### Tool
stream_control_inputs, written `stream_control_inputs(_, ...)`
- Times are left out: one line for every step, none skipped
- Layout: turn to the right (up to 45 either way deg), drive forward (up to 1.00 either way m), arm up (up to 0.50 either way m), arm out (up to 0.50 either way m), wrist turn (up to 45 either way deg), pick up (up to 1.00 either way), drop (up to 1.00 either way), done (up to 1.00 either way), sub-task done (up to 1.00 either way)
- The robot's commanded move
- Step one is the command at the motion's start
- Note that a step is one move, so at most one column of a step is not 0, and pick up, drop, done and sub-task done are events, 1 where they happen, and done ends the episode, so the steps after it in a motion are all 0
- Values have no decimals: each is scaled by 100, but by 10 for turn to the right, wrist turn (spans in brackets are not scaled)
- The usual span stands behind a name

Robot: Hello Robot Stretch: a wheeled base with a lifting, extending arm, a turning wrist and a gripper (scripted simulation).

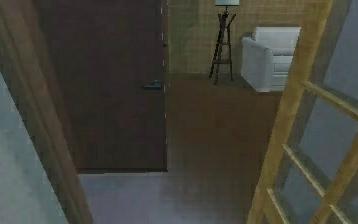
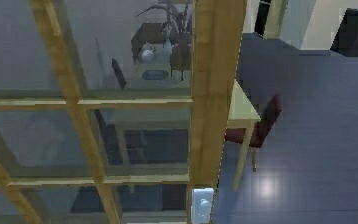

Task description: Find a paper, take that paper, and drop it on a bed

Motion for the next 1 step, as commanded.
stream_control_inputs(30, 0, 0, 0, 0, 0, 0, 0, 0)
